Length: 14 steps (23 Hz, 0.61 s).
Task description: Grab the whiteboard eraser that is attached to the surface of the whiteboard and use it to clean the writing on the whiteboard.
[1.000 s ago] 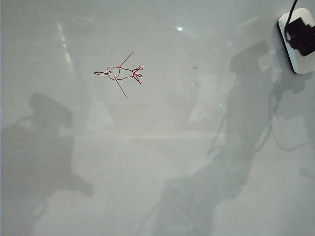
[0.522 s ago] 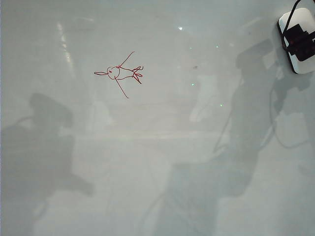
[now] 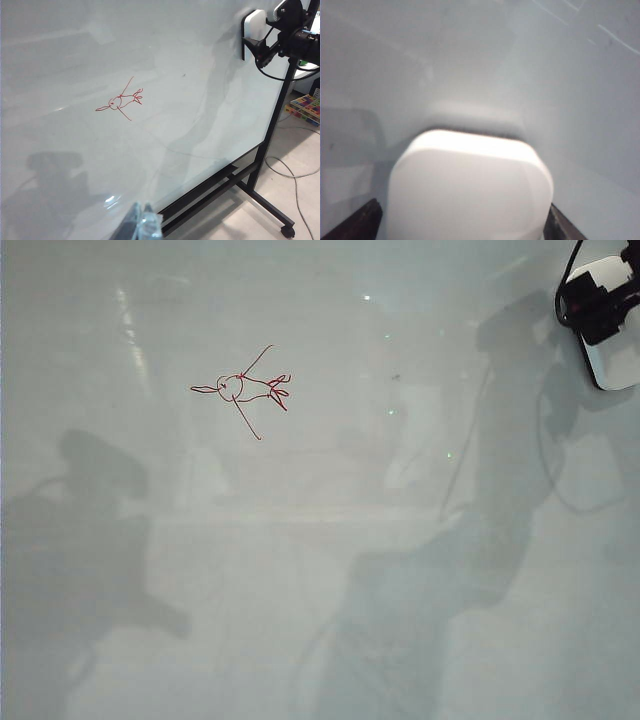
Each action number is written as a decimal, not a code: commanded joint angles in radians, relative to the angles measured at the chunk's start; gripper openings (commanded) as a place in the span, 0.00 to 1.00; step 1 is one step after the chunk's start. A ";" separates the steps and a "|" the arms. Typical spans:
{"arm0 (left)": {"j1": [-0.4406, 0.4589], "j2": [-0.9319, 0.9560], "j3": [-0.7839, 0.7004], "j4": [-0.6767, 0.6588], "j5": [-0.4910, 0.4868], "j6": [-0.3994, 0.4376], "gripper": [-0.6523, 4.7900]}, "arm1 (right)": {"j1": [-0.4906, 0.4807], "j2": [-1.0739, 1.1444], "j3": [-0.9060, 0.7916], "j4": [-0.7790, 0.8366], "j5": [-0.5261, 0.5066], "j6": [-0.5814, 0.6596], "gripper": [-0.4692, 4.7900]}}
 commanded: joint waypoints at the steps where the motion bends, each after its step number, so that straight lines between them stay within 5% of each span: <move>1: 0.000 0.000 0.002 0.001 0.000 0.003 0.11 | 0.001 -0.003 0.019 -0.031 -0.005 0.004 0.91; 14: 0.000 0.000 0.002 0.002 0.000 0.003 0.11 | 0.001 -0.002 0.017 -0.165 0.028 0.005 0.92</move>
